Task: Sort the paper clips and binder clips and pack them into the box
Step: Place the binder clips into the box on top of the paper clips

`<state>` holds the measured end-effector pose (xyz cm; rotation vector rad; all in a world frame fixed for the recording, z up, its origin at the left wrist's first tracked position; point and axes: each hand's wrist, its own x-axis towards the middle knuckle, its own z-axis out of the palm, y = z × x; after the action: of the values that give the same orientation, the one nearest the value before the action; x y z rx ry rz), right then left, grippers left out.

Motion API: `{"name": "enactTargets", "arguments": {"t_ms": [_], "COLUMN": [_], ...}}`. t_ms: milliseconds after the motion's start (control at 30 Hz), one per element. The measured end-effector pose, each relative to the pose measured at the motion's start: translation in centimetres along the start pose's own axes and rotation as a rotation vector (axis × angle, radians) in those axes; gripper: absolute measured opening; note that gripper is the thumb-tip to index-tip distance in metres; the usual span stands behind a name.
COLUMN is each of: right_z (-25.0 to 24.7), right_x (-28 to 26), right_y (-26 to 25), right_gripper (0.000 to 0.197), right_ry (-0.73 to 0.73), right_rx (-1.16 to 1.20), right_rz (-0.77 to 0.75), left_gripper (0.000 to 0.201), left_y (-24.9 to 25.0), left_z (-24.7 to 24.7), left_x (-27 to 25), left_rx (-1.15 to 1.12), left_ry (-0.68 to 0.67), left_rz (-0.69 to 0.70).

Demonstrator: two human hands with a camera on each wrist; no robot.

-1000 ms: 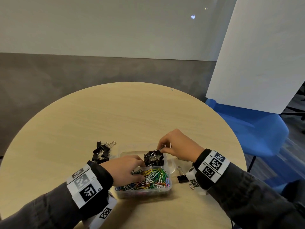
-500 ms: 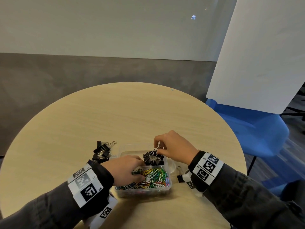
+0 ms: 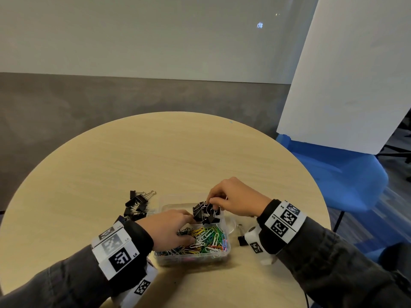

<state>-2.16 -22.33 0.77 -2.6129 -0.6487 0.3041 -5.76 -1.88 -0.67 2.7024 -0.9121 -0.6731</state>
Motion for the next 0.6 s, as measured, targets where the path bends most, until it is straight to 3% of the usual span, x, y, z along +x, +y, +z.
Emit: {"name": "enactTargets", "arguments": {"t_ms": [167, 467, 533, 600], "right_z": [1.1, -0.6, -1.8, -2.2], "right_x": [-0.1, -1.0, -2.0, -3.3], "right_y": [0.4, 1.1, 1.5, 1.6], "right_gripper": [0.003, 0.004, 0.007, 0.008], "right_ry": [0.087, 0.197, 0.149, 0.009], "right_rx": [-0.003, -0.122, -0.142, -0.192], "right_rz": [0.022, 0.116, 0.179, 0.264], "left_gripper": [0.052, 0.065, 0.066, 0.066], "left_y": [0.1, 0.0, 0.0, -0.2], "left_z": [-0.1, 0.0, 0.0, -0.2], "left_x": [-0.2, -0.1, -0.2, -0.2], "left_rx": [-0.004, -0.043, -0.053, -0.062], "left_ry": [-0.006, -0.011, -0.031, -0.018], "left_rz": [0.000, -0.009, 0.002, -0.003]}}
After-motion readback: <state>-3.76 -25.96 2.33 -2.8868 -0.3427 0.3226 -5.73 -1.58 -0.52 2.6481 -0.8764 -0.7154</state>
